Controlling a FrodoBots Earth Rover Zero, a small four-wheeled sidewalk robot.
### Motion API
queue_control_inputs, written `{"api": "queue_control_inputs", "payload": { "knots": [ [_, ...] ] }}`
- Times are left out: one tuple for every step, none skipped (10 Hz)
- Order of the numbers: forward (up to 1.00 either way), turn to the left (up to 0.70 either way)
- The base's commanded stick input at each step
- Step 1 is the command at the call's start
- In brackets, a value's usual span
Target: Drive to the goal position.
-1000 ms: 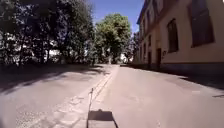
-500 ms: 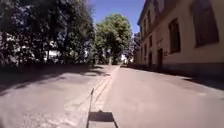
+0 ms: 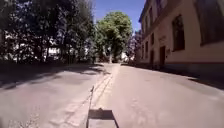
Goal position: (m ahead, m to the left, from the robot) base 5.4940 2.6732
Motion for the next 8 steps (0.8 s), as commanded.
{"api": "queue_control_inputs", "payload": {
  "knots": [
    [0.70, 0.00],
    [0.70, 0.00],
    [0.70, 0.00],
    [0.70, 0.00],
    [0.70, 0.00],
    [0.70, 0.00],
    [0.70, 0.00],
    [0.70, 0.00]
  ]
}}
